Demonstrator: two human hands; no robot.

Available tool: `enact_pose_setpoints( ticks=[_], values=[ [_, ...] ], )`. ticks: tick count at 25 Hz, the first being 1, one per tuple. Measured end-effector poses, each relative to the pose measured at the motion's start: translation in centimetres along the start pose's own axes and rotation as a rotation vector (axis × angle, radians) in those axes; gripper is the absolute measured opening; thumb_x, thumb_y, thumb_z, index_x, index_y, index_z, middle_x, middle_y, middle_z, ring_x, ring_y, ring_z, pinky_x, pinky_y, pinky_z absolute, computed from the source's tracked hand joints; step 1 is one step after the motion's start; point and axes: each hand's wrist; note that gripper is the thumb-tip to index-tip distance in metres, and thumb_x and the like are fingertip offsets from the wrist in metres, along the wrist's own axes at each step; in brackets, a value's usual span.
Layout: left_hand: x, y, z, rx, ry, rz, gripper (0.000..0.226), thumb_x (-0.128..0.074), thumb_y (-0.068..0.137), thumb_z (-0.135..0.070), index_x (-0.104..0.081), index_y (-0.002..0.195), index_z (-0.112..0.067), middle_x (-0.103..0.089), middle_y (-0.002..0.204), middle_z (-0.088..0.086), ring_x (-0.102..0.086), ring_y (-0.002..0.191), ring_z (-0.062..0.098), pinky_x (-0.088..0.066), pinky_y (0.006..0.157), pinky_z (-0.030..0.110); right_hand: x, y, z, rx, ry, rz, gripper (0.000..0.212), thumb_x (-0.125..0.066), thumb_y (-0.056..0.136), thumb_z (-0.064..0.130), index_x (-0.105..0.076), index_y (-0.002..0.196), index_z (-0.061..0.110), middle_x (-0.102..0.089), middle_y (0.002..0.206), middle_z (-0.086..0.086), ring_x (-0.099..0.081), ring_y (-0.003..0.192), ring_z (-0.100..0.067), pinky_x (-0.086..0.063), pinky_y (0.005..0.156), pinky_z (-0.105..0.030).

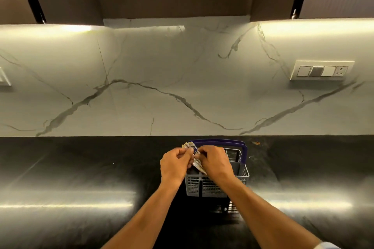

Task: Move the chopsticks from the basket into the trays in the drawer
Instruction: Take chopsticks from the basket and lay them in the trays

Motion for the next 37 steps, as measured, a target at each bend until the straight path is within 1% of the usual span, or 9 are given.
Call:
enact_pose_setpoints(
  ticks=[5, 8, 10, 13, 16, 22, 26, 32, 37],
  values=[
    [2.1, 0.5, -9.2, -0.387, -0.029, 0.072, 0.034, -0.072, 0.087, -0.03, -0.067, 0.12, -0.022, -0.071, 0.103, -0.015, -0.066, 0.095, -0.007, -0.052, 0.083, 0.009, 9.2, 1.2, 4.9, 0.077, 0.118, -0.152, 0.009, -0.072, 0.089, 0.026, -0.077, 0.092, 0.018, -0.07, 0.076, 0.002, -0.063, 0.068, -0.015, -0.044, 0.058, -0.022],
    [2.6, 0.5, -14.6, -0.506, -0.008, 0.249, 0.048, -0.071, 0.088, -0.028, -0.058, 0.134, -0.035, -0.072, 0.116, -0.007, -0.067, 0.108, 0.001, -0.051, 0.096, 0.019, 14.5, 1.2, 7.3, 0.154, 0.17, -0.135, 0.009, -0.075, 0.086, 0.026, -0.079, 0.087, 0.019, -0.075, 0.076, 0.0, -0.07, 0.072, -0.017, -0.054, 0.066, -0.027],
    [2.5, -0.1, -17.4, -0.596, 0.031, 0.302, 0.05, -0.07, 0.089, -0.028, -0.055, 0.134, -0.045, -0.075, 0.114, -0.003, -0.068, 0.109, 0.004, -0.049, 0.098, 0.02, 17.5, 0.6, 7.9, 0.206, 0.253, -0.113, 0.008, -0.075, 0.086, 0.021, -0.08, 0.088, 0.015, -0.076, 0.077, -0.001, -0.072, 0.075, -0.017, -0.06, 0.075, -0.031],
    [2.0, -2.1, -19.9, -0.69, 0.021, 0.314, 0.048, -0.07, 0.089, -0.025, -0.057, 0.13, -0.047, -0.074, 0.116, -0.005, -0.067, 0.109, 0.002, -0.046, 0.093, 0.01, 20.6, -1.0, 7.9, 0.242, 0.317, -0.077, 0.008, -0.075, 0.085, 0.018, -0.08, 0.09, 0.013, -0.077, 0.08, -0.003, -0.074, 0.078, -0.017, -0.061, 0.076, -0.027],
    [1.3, -3.7, -20.6, -0.709, -0.019, 0.339, 0.041, -0.072, 0.087, -0.02, -0.065, 0.121, -0.041, -0.075, 0.112, -0.006, -0.07, 0.103, 0.003, -0.052, 0.093, 0.017, 21.9, -2.6, 7.4, 0.225, 0.319, -0.05, 0.008, -0.074, 0.086, 0.017, -0.079, 0.09, 0.012, -0.077, 0.081, -0.005, -0.074, 0.079, -0.018, -0.061, 0.072, -0.024],
    [-0.3, -6.7, -20.8, -0.535, -0.24, 0.405, 0.035, -0.069, 0.089, -0.008, -0.068, 0.121, -0.021, -0.078, 0.098, 0.009, -0.076, 0.089, 0.018, -0.061, 0.082, 0.03, 20.9, -7.7, 4.4, 0.055, 0.401, -0.121, 0.016, -0.073, 0.087, 0.028, -0.079, 0.091, 0.014, -0.077, 0.079, 0.0, -0.071, 0.069, -0.008, -0.054, 0.061, -0.017],
    [-1.4, -8.7, -17.9, -0.373, -0.291, 0.477, 0.033, -0.068, 0.089, -0.005, -0.068, 0.118, -0.021, -0.078, 0.097, 0.012, -0.076, 0.088, 0.021, -0.062, 0.075, 0.03, 17.3, -12.5, 0.3, -0.064, 0.528, 0.017, 0.012, -0.071, 0.088, 0.019, -0.079, 0.091, 0.01, -0.076, 0.077, -0.008, -0.066, 0.065, -0.012, -0.056, 0.069, -0.023],
    [-4.1, -13.1, -7.7, -0.073, -0.347, 0.575, 0.032, -0.065, 0.089, 0.002, -0.067, 0.115, -0.015, -0.074, 0.097, 0.017, -0.076, 0.08, 0.018, -0.062, 0.066, 0.027, 11.1, -19.4, -6.2, -0.223, 0.503, 0.198, 0.011, -0.069, 0.091, 0.016, -0.078, 0.087, 0.013, -0.076, 0.08, -0.011, -0.068, 0.07, -0.013, -0.059, 0.073, -0.03],
    [-5.5, -19.4, 5.5, 0.231, -0.338, 0.64, 0.04, -0.063, 0.089, 0.006, -0.061, 0.127, -0.004, -0.071, 0.097, 0.017, -0.074, 0.077, 0.018, -0.062, 0.077, 0.037, 3.1, -29.6, -11.7, -0.421, 0.461, 0.369, 0.011, -0.067, 0.093, 0.019, -0.077, 0.093, 0.016, -0.076, 0.078, -0.004, -0.071, 0.072, -0.01, -0.06, 0.078, -0.031]
  ],
)
Point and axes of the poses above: each hand's wrist, its own y-axis towards the middle knuckle, its own x-axis out of the back of the hand, z = x × y
